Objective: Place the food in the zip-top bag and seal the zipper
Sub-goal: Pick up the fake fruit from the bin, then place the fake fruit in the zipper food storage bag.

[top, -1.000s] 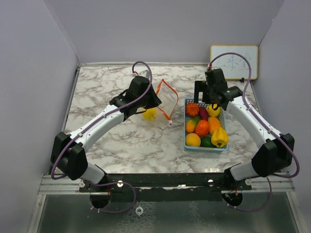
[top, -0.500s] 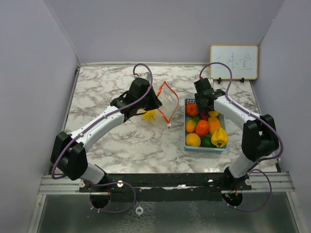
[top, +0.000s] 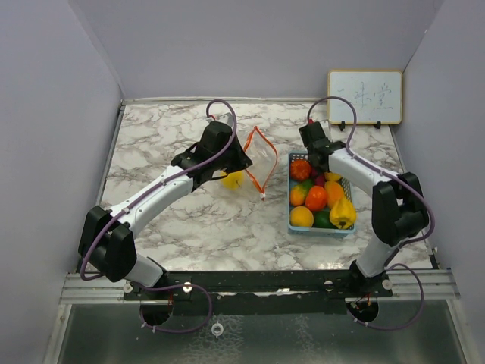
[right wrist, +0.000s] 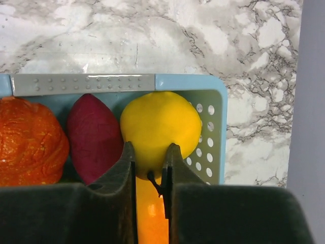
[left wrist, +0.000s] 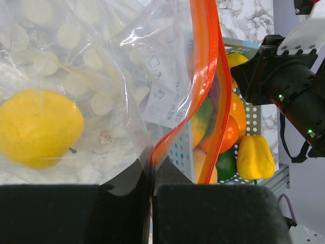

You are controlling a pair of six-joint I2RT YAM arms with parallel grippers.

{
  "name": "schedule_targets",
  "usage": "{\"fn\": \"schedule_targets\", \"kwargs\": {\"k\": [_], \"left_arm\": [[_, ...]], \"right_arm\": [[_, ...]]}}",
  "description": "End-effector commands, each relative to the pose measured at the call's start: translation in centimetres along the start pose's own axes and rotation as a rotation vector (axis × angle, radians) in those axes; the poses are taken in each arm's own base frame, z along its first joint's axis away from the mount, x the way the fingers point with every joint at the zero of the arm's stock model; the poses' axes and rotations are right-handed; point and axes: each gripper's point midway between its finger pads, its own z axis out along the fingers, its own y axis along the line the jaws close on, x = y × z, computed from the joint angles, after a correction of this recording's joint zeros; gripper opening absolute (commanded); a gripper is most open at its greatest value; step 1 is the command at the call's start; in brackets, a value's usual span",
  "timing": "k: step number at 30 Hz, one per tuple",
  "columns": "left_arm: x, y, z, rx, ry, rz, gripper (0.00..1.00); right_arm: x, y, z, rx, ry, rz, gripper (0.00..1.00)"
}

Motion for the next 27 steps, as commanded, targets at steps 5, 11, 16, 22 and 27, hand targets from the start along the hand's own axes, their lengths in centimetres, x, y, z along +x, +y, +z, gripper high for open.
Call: {"fn": "schedule_targets", "kwargs": {"k": [5,11,16,22,27], "left_arm": [[-0.8,-1.3,-0.6,0.06,-0.018,-0.013,0.0],[-0.6,-1.3,-0.4,0.063,-0.014,-0.024,0.0],[-0.5,-1.9,-0.3,0.095,-0.002,-0.027,0.0],[-0.4,-2.4,-0.5,0.122,0.005,-0.031,0.0],[-0.5,-2.9,-0.7,0.144,0.007,-0.034,0.0]], "right_arm": [[-4.2,-0.1,-7.9,-0.294,-0.091,0.102,0.02],[-9.7,2.4,-19.0,-0.78,-0.309,0.167,0.02],[-12.3,4.9,-25.2,-1.097,-0.402,0.202,0.02],[-12.0,8.0,-26.7,-1.302,-0.389,0.234,0.02],[-10.3,10.5,-23.8,-1.285,-0.302,0.26,0.02]]}}
